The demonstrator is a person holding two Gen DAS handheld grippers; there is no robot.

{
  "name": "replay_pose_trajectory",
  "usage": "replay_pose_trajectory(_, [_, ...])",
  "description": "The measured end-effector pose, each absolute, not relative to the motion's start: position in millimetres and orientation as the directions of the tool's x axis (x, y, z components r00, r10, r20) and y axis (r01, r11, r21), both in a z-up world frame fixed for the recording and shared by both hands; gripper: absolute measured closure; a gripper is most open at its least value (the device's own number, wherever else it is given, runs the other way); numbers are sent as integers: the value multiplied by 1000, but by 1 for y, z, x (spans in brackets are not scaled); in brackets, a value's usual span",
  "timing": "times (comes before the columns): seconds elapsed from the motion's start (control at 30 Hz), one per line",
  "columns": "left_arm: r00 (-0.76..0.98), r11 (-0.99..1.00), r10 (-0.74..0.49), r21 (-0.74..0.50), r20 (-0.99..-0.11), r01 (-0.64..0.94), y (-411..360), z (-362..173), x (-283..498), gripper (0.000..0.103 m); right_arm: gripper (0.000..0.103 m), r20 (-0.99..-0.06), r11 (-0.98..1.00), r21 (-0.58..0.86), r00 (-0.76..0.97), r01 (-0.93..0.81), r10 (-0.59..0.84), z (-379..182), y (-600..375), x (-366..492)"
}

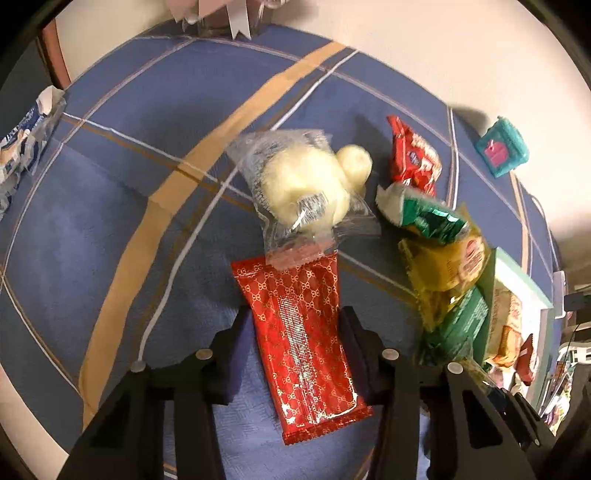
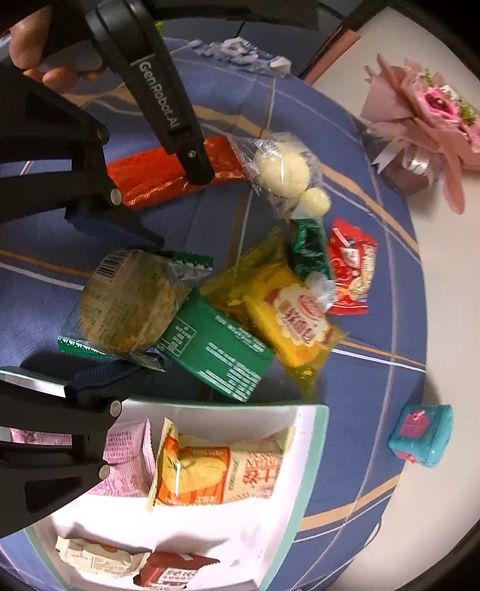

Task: Organize snacks
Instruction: 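Grasp red patterned packet with left tool while right tool grasps round biscuit packet, then lift and carry red packet with left tool while right tool carries biscuit packet to tray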

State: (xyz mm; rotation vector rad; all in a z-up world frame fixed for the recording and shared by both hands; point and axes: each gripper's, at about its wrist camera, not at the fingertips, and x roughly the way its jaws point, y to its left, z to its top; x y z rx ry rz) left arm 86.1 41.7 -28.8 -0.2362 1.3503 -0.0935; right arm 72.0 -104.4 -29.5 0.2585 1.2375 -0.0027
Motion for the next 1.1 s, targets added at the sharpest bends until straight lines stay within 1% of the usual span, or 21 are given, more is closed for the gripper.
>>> replay_pose_trajectory(0.17, [277, 970, -204, -233, -939, -73, 47, -5, 83, 55, 43, -915, 963, 219, 376, 157, 147, -10, -114, 68])
replay_pose_trajectory(0.23, [296, 968, -208, -240, -932, -75, 49, -1, 82, 57, 43, -908, 959, 231, 390, 165, 152, -4, -119, 67])
replay_pose_trajectory(0.27, [308, 967, -210, -243, -928, -73, 48, 4, 81, 64, 43, -906, 957, 233, 395, 171, 150, -1, -122, 66])
replay_pose_trajectory(0.3, [318, 968, -206, -240, -925, -71, 47, 7, 81, 76, 43, -905, 957, 233, 399, 175, 148, 1, -123, 65])
replay_pose_trajectory(0.33, [323, 969, -203, -236, -924, -67, 46, 10, 84, 94, 43, -904, 956, 233, 403, 180, 145, 3, -127, 64])
replay_pose_trajectory(0.4, [330, 966, -219, -251, -918, -55, 43, 11, 84, 94, 43, -902, 952, 238, 406, 191, 144, 6, -134, 61])
replay_pose_trajectory(0.53, [301, 970, -203, -233, -932, -65, 35, 7, 90, 94, 43, -903, 949, 237, 406, 208, 137, 8, -144, 56])
replay_pose_trajectory(0.57, [290, 970, -202, -232, -936, -76, 35, 3, 91, 91, 43, -904, 949, 237, 406, 209, 137, 8, -146, 54])
replay_pose_trajectory(0.63, [276, 965, -211, -245, -938, -92, 35, -3, 94, 89, 43, -905, 948, 238, 404, 213, 137, 3, -138, 60])
replay_pose_trajectory(0.7, [268, 966, -204, -238, -942, -101, 34, -5, 95, 78, 43, -906, 946, 241, 398, 216, 140, 0, -138, 59])
replay_pose_trajectory(0.73, [266, 965, -205, -239, -942, -104, 33, -8, 97, 65, 43, -908, 946, 243, 395, 216, 143, -1, -138, 60])
replay_pose_trajectory(0.77, [263, 964, -208, -243, -942, -110, 33, -11, 98, 57, 43, -909, 945, 246, 391, 217, 147, -3, -138, 60])
replay_pose_trajectory(0.9, [243, 966, -204, -235, -948, -106, 25, -24, 105, 53, 43, -912, 942, 250, 382, 222, 152, -8, -139, 61])
replay_pose_trajectory(0.97, [230, 970, -199, -225, -953, -92, 18, -29, 106, 45, 43, -913, 941, 250, 380, 226, 151, -10, -139, 62])
replay_pose_trajectory(1.1, [210, 976, -187, -205, -960, -69, 4, -39, 108, 42, 43, -917, 943, 241, 371, 230, 144, -14, -139, 62])
